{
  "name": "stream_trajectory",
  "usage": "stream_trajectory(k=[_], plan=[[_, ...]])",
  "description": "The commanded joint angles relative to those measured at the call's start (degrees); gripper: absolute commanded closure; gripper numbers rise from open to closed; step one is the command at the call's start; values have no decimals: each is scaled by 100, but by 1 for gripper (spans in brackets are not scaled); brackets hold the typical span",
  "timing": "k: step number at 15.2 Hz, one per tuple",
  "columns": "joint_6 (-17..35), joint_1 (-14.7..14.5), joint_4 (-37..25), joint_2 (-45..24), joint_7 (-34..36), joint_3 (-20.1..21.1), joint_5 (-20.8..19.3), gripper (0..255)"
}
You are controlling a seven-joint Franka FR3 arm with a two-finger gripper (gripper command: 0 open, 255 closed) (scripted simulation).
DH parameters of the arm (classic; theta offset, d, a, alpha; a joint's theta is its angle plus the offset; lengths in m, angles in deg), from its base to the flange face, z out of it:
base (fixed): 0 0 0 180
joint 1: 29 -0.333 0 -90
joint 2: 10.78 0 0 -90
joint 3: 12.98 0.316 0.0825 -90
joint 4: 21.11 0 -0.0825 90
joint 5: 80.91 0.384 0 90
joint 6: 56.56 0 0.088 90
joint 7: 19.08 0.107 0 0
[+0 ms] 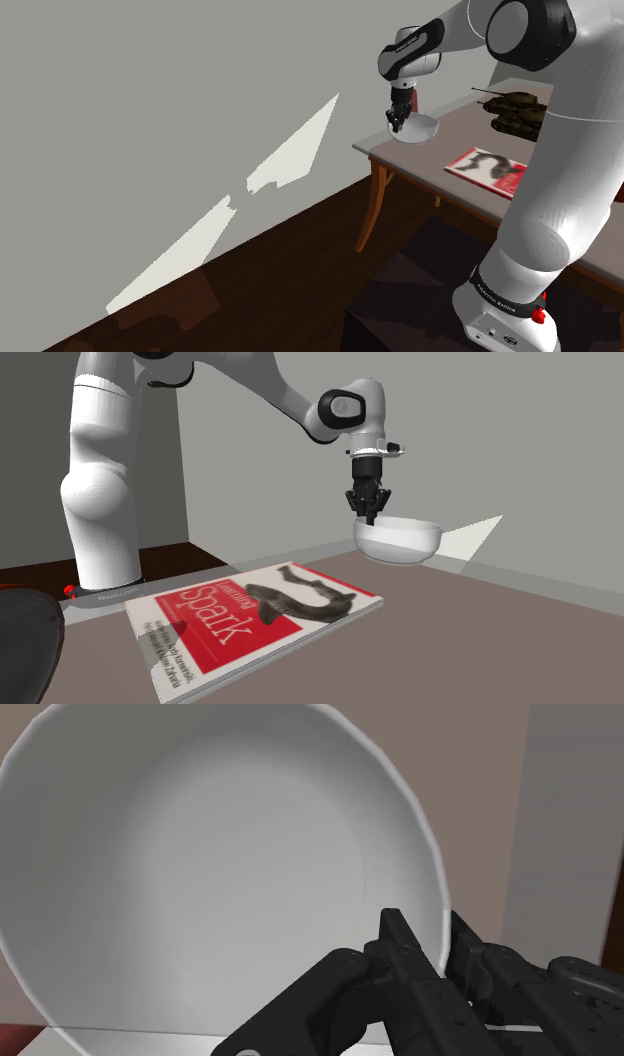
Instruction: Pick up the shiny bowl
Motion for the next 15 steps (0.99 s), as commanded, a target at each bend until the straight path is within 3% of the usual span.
stream_trajectory(k=[1, 15], plan=[[-130, -4, -94, 41, 5, -4, -16, 255], [-1009, -29, -748, 285, 17, -23, -113, 255]])
